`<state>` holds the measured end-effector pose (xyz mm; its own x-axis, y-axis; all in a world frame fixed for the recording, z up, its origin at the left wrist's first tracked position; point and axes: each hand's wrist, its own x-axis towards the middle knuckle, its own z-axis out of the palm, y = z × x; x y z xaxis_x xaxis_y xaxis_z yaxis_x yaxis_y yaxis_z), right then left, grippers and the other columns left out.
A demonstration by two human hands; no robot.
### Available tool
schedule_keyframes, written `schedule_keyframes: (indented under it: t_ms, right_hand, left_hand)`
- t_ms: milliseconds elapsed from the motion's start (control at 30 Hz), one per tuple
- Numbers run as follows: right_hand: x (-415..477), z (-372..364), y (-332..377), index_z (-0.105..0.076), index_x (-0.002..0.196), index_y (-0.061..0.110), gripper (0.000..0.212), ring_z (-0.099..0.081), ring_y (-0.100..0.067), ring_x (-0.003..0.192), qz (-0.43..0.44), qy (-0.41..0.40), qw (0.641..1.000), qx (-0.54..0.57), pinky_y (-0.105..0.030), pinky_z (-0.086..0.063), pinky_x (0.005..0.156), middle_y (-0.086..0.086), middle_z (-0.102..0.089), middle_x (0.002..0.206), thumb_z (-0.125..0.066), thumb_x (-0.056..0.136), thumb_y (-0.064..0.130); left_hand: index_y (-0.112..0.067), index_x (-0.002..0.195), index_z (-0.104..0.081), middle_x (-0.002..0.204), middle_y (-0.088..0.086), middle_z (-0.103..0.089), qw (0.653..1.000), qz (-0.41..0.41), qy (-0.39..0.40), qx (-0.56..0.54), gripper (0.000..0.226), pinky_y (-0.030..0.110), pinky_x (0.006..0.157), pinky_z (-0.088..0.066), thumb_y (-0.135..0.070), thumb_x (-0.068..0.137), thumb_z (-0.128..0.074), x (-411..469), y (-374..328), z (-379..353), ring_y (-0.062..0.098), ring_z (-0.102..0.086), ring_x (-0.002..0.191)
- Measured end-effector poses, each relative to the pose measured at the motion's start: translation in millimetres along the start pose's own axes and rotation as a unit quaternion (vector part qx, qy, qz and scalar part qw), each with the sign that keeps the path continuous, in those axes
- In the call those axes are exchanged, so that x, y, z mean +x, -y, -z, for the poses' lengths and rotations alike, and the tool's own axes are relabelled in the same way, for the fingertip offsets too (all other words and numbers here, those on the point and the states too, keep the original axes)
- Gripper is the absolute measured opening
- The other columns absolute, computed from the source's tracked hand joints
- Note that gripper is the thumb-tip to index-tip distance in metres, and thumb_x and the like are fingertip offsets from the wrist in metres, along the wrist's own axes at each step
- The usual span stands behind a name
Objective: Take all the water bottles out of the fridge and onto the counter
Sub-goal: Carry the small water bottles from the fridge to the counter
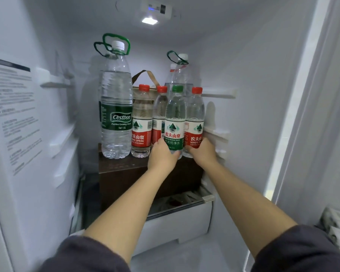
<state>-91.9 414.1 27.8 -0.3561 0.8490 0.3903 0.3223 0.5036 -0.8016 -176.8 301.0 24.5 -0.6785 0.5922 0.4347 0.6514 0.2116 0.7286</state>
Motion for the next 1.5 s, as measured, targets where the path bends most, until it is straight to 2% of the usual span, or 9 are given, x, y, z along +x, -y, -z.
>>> schedule_keyframes:
  t_ms: [300,667,800,900,967,1067,1267,1367,1500]
  right_hand:
    - [-0.7,7.6,-5.0,-0.058,0.123,0.004,0.054,-0.065,-0.026,0.1,0.006,0.024,1.0,-0.007,-0.026,-0.042,0.071,-0.012,-0.068,0.116,-0.079,0.078,0.025]
    - [-22.7,13.6,5.5,-0.063,0.12,0.012,0.048,-0.065,-0.022,0.099,0.03,0.05,0.998,0.017,-0.028,-0.047,0.077,-0.006,-0.07,0.111,-0.081,0.077,0.027]
    - [-12.4,15.6,23.7,-0.065,0.093,0.023,0.018,-0.067,-0.021,0.09,0.035,0.06,0.996,0.048,-0.033,-0.052,0.076,0.001,-0.069,0.094,-0.077,0.079,0.026]
    - [-11.3,15.5,29.5,-0.053,0.079,0.033,0.029,-0.062,-0.018,0.087,0.026,0.048,0.995,0.082,-0.032,-0.048,0.075,0.005,-0.062,0.09,-0.08,0.078,0.025]
    - [-16.0,15.0,27.9,-0.06,0.089,0.028,0.024,-0.065,-0.022,0.095,0.015,0.029,0.995,0.095,-0.035,-0.051,0.079,0.0,-0.066,0.099,-0.081,0.078,0.027]
    - [-33.7,17.6,24.6,-0.062,0.114,0.016,0.044,-0.066,-0.022,0.101,0.019,-0.004,0.995,0.097,-0.034,-0.052,0.082,-0.005,-0.069,0.112,-0.079,0.078,0.032]
    - [-97.4,32.2,15.7,-0.056,0.1,0.034,0.039,-0.06,0.008,0.078,0.073,-0.016,0.986,0.152,-0.009,-0.043,0.062,0.02,-0.063,0.087,-0.082,0.072,0.028]
    - [-131.0,35.4,4.8,-0.057,0.091,0.038,0.036,-0.064,0.01,0.078,0.083,-0.005,0.983,0.166,-0.007,-0.048,0.062,0.021,-0.067,0.084,-0.084,0.071,0.025]
    - [-175.8,30.2,-27.5,-0.057,0.103,0.034,0.049,-0.06,0.019,0.08,0.054,0.027,0.983,0.175,-0.002,-0.045,0.061,0.023,-0.065,0.088,-0.087,0.068,0.02]
  left_hand:
    - [-0.005,0.126,-0.045,0.122,0.011,-0.051,0.997,0.066,-0.04,-0.016,0.072,0.044,0.089,-0.051,-0.038,0.073,-0.08,11.6,-9.4,-11.5,0.029,-0.055,0.113]
    - [-0.012,0.117,-0.038,0.11,0.009,-0.058,0.996,0.08,-0.035,0.018,0.066,0.04,0.072,-0.049,-0.044,0.074,-0.076,-2.9,2.2,20.6,0.028,-0.058,0.099]
    - [-0.012,0.122,-0.045,0.111,0.005,-0.061,0.999,0.051,-0.01,-0.008,0.063,0.043,0.082,-0.053,-0.042,0.076,-0.075,7.8,-3.7,28.7,0.026,-0.06,0.103]
    - [-0.012,0.119,-0.05,0.108,-0.001,-0.061,0.997,0.052,-0.015,-0.059,0.055,0.035,0.075,-0.049,-0.034,0.077,-0.078,10.9,-8.5,29.7,0.02,-0.06,0.102]
    - [-0.015,0.109,-0.048,0.096,-0.007,-0.053,0.995,0.059,-0.039,-0.065,0.051,0.029,0.067,-0.042,-0.035,0.075,-0.08,5.2,-8.9,31.4,0.016,-0.054,0.091]
    - [-0.022,0.1,-0.046,0.089,-0.009,-0.052,0.995,0.034,-0.066,-0.061,0.048,0.027,0.061,-0.04,-0.036,0.072,-0.082,-12.3,-7.5,37.0,0.014,-0.053,0.085]
    - [-0.018,0.115,-0.057,0.113,-0.001,-0.067,0.991,-0.016,-0.097,-0.086,0.056,0.033,0.081,-0.052,-0.036,0.069,-0.084,-67.5,-1.1,51.6,0.016,-0.062,0.103]
    - [-0.02,0.115,-0.058,0.114,-0.003,-0.068,0.993,0.008,-0.084,-0.084,0.058,0.024,0.075,-0.046,-0.035,0.067,-0.085,-98.8,12.3,55.4,0.009,-0.06,0.096]
    - [-0.022,0.115,-0.059,0.113,-0.005,-0.069,0.995,0.045,-0.059,-0.068,0.059,0.012,0.065,-0.039,-0.034,0.065,-0.088,-149.1,47.7,48.0,0.004,-0.057,0.087]
